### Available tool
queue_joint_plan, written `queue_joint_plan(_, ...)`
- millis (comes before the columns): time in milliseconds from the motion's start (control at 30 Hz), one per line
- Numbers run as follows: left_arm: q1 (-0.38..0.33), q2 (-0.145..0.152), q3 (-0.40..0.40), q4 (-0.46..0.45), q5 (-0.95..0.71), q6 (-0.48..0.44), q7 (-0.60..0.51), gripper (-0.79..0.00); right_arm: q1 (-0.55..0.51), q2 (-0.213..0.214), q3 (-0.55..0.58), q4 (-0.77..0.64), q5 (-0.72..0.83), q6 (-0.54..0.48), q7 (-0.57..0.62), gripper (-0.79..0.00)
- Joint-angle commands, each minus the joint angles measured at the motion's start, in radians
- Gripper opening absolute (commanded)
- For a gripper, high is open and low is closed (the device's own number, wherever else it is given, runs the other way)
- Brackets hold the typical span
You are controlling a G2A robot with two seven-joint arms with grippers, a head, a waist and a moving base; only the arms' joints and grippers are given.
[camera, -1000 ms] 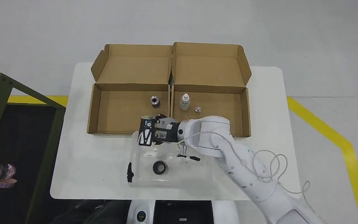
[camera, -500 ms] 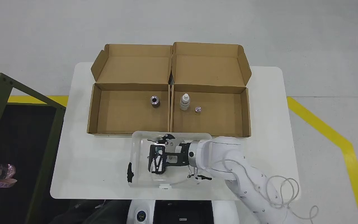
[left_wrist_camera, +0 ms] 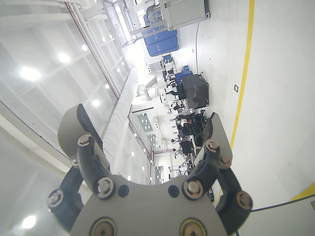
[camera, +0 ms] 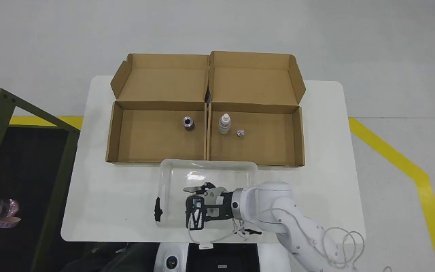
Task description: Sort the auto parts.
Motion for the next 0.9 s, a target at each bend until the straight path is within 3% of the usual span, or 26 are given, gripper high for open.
queue_joint_plan(0,0.0,0.0,0.0,0.0,0.0,0.0,0.0,0.0,-0.002,0.002,-0.004,0.006,-0.004,-0.002,0.0,-0.394)
queue_joint_plan(300,0.0,0.0,0.0,0.0,0.0,0.0,0.0,0.0,0.018,0.007,-0.029,0.053,-0.02,0.009,0.004,-0.394)
queue_joint_plan(533,0.0,0.0,0.0,0.0,0.0,0.0,0.0,0.0,0.042,0.009,-0.049,0.093,-0.02,0.015,0.017,-0.296)
queue_joint_plan(867,0.0,0.0,0.0,0.0,0.0,0.0,0.0,0.0,0.089,0.005,-0.083,0.155,-0.013,0.032,0.01,-0.286)
